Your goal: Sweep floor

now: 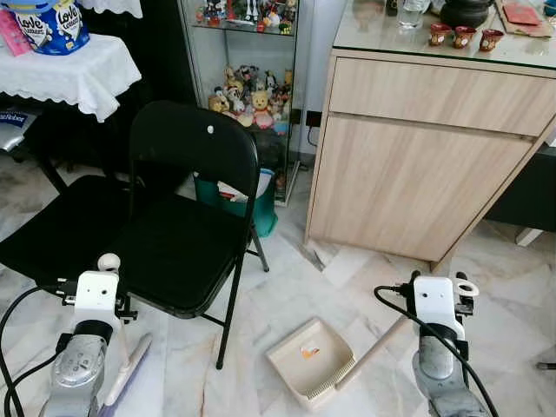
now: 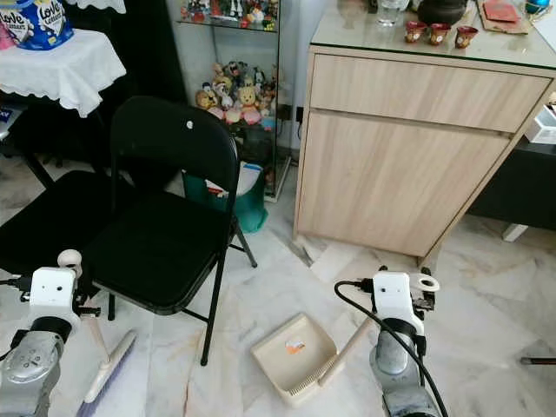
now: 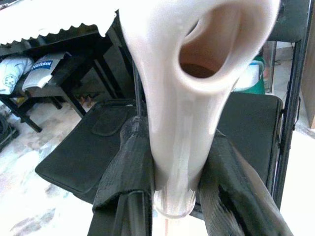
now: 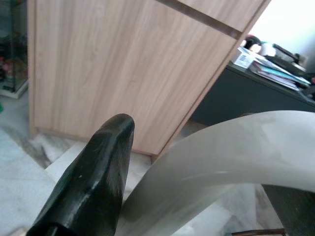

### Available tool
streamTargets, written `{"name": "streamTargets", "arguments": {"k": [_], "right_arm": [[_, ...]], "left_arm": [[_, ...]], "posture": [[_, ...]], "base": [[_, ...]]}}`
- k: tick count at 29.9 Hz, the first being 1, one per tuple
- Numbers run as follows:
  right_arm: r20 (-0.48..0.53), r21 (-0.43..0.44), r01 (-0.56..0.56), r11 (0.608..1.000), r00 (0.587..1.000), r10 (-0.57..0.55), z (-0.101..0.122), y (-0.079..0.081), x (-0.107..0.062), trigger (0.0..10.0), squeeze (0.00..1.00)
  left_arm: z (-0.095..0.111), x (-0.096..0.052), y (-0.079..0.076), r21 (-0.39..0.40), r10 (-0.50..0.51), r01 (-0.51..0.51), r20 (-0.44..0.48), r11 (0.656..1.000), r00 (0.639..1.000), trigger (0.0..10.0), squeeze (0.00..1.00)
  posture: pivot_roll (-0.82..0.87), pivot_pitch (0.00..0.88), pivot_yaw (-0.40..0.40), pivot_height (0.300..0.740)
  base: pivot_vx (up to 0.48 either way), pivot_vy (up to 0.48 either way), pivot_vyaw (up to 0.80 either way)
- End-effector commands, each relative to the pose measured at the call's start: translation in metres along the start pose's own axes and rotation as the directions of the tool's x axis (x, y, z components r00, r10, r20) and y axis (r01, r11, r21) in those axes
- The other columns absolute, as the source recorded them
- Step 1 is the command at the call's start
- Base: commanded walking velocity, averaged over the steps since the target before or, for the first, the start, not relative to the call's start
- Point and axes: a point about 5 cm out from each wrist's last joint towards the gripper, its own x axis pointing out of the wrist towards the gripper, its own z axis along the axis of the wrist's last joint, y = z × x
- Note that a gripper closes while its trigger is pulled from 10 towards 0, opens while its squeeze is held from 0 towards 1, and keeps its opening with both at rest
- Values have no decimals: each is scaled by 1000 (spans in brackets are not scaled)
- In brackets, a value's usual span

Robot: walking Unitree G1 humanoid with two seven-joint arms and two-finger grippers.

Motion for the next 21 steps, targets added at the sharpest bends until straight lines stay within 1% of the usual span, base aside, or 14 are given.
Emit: {"name": "streamTargets", "arguments": {"k": [1, 12, 14, 15, 16, 18, 19, 21], "right_arm": [[-55, -16, -21, 1000, 998, 20, -11, 3, -4, 10000, 0], [-34, -14, -10, 1000, 999, 9, -6, 6, 3, 10000, 0], [-40, -21, 56, 998, 998, -57, -4, 3, 6, 10000, 0], [-44, -18, 66, 998, 997, -67, -4, 2, 7, 10000, 0], [-95, 48, 96, 994, 991, -91, -7, 0, 8, 10000, 0], [-158, 127, 127, 984, 982, -106, -12, -2, 9, 10000, 0], [-223, 212, 152, 965, 969, -103, -16, -2, 9, 10000, 0], [-297, 354, 199, 914, 951, -92, -20, -3, 10, 10000, 0]], "left_arm": [[7, 3, 11, 28, 23, -24, 40, 999, 999, 10000, 0], [8, 5, 14, 37, 30, -32, 43, 999, 999, 10000, 0], [8, 5, 15, 38, 31, -33, 43, 999, 999, 10000, 0], [8, 5, 15, 38, 31, -33, 43, 999, 999, 10000, 0], [8, 5, 15, 38, 31, -33, 44, 999, 999, 10000, 0], [8, 5, 15, 38, 31, -33, 45, 999, 998, 10000, 0], [8, 6, 15, 39, 33, -35, 47, 999, 998, 10000, 0], [8, 6, 17, 40, 37, -39, 47, 998, 998, 10000, 0]], "posture": [[-11, 80, 14, 740], [-11, 78, 16, 740], [-13, 78, 18, 740], [-13, 78, 18, 740], [-11, 79, 18, 740], [-9, 78, 17, 740], [-4, 77, 17, 740], [-1, 76, 16, 740]], "base": [[0, 0, 0], [0, 0, 0], [0, 0, 0], [0, 0, 0], [0, 0, 0], [0, 0, 0], [0, 0, 0], [0, 0, 0]]}}
